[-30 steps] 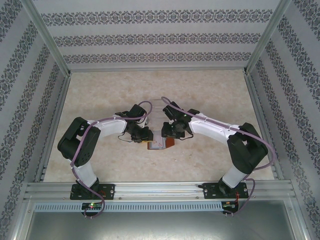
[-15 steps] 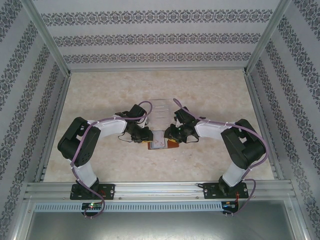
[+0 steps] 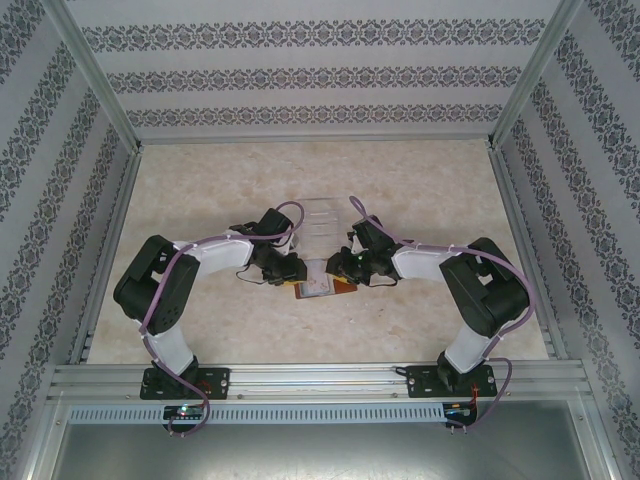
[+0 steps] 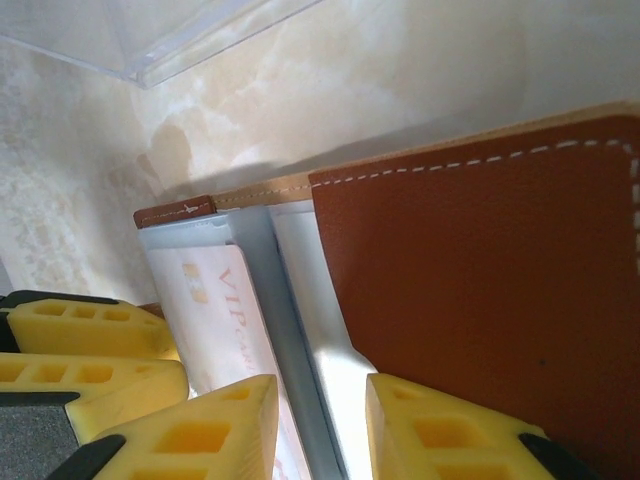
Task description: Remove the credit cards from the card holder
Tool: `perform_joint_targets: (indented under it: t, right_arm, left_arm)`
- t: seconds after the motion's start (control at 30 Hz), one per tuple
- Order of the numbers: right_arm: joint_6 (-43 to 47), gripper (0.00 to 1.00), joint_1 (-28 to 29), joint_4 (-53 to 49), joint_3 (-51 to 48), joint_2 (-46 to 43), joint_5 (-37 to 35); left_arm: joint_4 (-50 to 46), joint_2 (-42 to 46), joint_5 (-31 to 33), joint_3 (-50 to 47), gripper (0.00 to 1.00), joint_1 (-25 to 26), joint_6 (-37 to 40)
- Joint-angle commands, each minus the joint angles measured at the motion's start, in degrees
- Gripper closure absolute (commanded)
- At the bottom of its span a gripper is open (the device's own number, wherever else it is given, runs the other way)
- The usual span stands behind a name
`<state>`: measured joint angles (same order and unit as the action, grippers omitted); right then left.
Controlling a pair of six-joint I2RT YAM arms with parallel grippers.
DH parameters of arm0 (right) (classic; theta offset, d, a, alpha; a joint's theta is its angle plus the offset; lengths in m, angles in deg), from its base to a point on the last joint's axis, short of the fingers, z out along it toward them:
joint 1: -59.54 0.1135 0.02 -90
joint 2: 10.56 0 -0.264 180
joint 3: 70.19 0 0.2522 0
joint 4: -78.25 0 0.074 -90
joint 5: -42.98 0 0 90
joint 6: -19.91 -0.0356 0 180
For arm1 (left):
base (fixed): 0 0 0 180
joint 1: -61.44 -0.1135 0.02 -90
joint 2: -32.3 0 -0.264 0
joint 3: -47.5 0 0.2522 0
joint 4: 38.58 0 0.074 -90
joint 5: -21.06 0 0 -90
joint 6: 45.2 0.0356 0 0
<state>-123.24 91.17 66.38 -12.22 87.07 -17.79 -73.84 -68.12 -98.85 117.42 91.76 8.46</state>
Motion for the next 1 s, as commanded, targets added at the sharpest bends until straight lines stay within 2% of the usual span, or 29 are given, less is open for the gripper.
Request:
perform_joint_targets:
  t: [0.0, 0.2, 0.4, 0.6, 0.97]
  right_arm:
    - [-1.14, 0.71, 0.53, 0.69, -1.64, 0.51, 1.27]
    - [-2.47, 0.71, 1.03, 1.62, -2.97, 0.12, 1.01]
    - [-3.69, 0.71, 2.18, 1.98, -3.69, -0.7, 0.77]
    - [-1.92, 0.73, 1.87, -0.17, -2.87, -2.04, -0.27]
    - [4.07, 0.76, 0.97, -2.04, 1.9, 0.01, 1.89]
  left_arm:
    - [-0.09, 2.07, -0.17, 1.32, 0.7, 0.61, -1.9]
    - [0.05, 0.95, 0.28, 2.3, 0.64, 1.46, -2.28]
    - [-0.53, -0.51, 2.06, 2.01, 0.63, 1.88, -1.69]
    - [-4.48, -3.19, 7.28, 2.73, 0.65, 2.0, 1.57]
    - [-3.73, -4.17, 6.82, 1.28, 0.72, 2.02, 1.8]
